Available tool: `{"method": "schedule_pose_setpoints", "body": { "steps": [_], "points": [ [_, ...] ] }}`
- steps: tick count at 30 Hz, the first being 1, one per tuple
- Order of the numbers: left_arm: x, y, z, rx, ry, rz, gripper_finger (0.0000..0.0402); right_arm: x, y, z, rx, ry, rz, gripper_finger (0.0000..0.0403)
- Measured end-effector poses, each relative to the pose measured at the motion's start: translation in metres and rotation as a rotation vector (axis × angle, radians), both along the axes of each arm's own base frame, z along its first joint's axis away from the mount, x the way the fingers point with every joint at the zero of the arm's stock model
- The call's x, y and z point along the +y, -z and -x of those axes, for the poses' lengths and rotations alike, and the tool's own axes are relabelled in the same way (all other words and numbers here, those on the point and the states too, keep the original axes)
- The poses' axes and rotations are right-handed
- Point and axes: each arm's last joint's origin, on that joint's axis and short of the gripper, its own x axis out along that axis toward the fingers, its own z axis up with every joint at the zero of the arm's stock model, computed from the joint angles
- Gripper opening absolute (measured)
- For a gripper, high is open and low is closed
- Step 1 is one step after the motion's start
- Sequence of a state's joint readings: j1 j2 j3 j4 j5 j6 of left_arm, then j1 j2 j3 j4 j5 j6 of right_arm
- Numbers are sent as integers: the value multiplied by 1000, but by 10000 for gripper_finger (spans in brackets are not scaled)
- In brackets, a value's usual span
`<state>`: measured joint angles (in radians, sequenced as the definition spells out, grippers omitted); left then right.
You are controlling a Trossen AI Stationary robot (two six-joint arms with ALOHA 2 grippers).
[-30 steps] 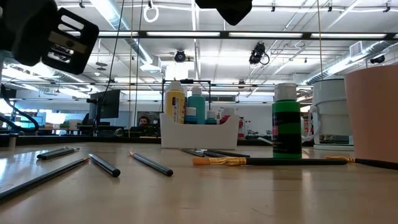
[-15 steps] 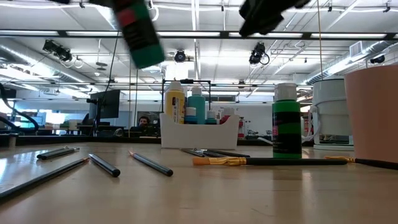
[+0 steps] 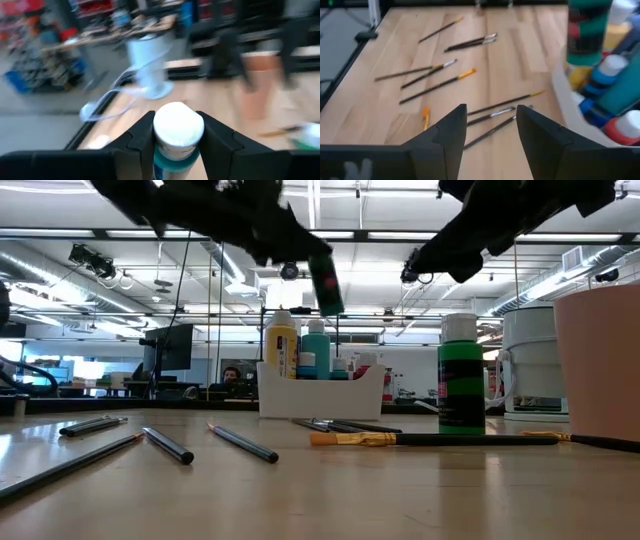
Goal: Pick & Place Paint Supplies
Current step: Put the dark green paint bottle into the white bin
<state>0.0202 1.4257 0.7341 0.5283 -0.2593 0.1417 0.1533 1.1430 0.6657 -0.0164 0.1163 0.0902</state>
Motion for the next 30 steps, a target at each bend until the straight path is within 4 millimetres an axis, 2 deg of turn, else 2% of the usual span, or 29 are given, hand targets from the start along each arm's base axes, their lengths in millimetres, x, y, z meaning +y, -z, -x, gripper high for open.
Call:
{"method": "schedule_pose_setpoints", "body": {
  "steps": [3, 7, 15, 20, 30],
  "points": [
    [25, 12, 3, 81, -86, 59, 126, -6, -1, 4, -24, 13, 12, 176],
    [39, 25, 3, 148, -138, 98, 127, -10, 0, 5, -26, 2, 59, 176],
    [42, 49, -7, 184, -191, 153, 127, -15, -2, 3, -48, 10, 88, 176],
    [44, 67, -13, 234, -268, 100, 129, -17, -3, 3, -53, 12, 83, 176],
    [46, 69, -10, 244, -325, 139, 129, -16, -4, 2, -76, -34, 64, 176]
  ]
}}
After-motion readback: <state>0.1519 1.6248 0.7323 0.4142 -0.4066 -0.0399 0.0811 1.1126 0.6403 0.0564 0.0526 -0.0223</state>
